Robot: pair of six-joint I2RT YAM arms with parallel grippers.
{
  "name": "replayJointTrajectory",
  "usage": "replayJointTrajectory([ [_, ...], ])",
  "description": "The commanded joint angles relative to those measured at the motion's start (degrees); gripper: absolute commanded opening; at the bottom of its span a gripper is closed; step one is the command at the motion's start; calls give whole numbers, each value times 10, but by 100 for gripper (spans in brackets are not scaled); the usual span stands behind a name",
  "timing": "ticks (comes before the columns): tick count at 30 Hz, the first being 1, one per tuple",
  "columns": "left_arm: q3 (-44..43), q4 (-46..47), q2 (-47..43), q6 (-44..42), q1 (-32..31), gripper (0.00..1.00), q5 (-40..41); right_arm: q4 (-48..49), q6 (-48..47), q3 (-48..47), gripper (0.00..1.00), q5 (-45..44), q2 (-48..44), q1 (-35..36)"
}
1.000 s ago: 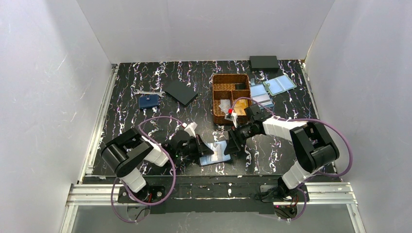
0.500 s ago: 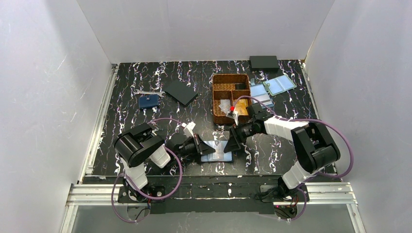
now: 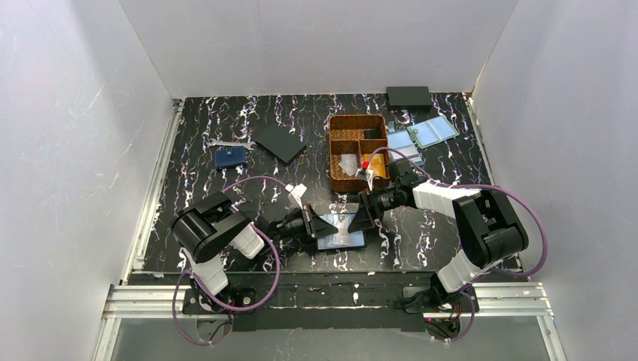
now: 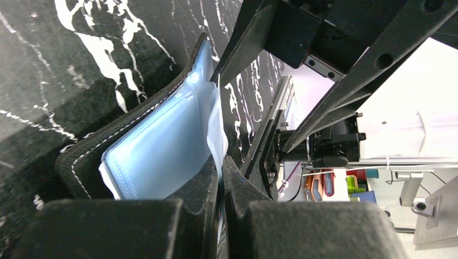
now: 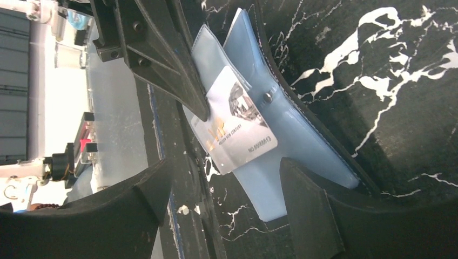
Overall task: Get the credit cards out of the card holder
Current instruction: Remove the credit card from the card holder.
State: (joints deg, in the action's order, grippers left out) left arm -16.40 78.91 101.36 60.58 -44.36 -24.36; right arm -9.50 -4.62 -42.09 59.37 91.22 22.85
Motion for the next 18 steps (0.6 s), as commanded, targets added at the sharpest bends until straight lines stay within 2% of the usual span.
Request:
replayJointTrajectory([
  [1,-22,25,-42,-13,2,0,-27,32,20,5,80,42,-19,-3],
  [5,-24,25,-45,-13,2,0,-32,51,40,9,77,63,-18,-6],
  [7,-25,25,-44,-12,2,0,-35,64,54,12,70,77,-17,-8],
  [9,-27,25,-41,-10,1,0,-38,78,70,14,59,88,-16,-9],
  [11,-29,25,-38,-9,2,0,-41,89,82,17,44,94,-13,-10],
  [14,-30,25,-34,-3,2,0,-38,105,87,16,12,100,-7,-13],
  [15,-28,25,-32,-2,2,3,-34,105,87,15,1,99,-6,-14],
  [18,-14,25,-33,1,3,16,-13,74,63,10,1,80,-9,-24],
])
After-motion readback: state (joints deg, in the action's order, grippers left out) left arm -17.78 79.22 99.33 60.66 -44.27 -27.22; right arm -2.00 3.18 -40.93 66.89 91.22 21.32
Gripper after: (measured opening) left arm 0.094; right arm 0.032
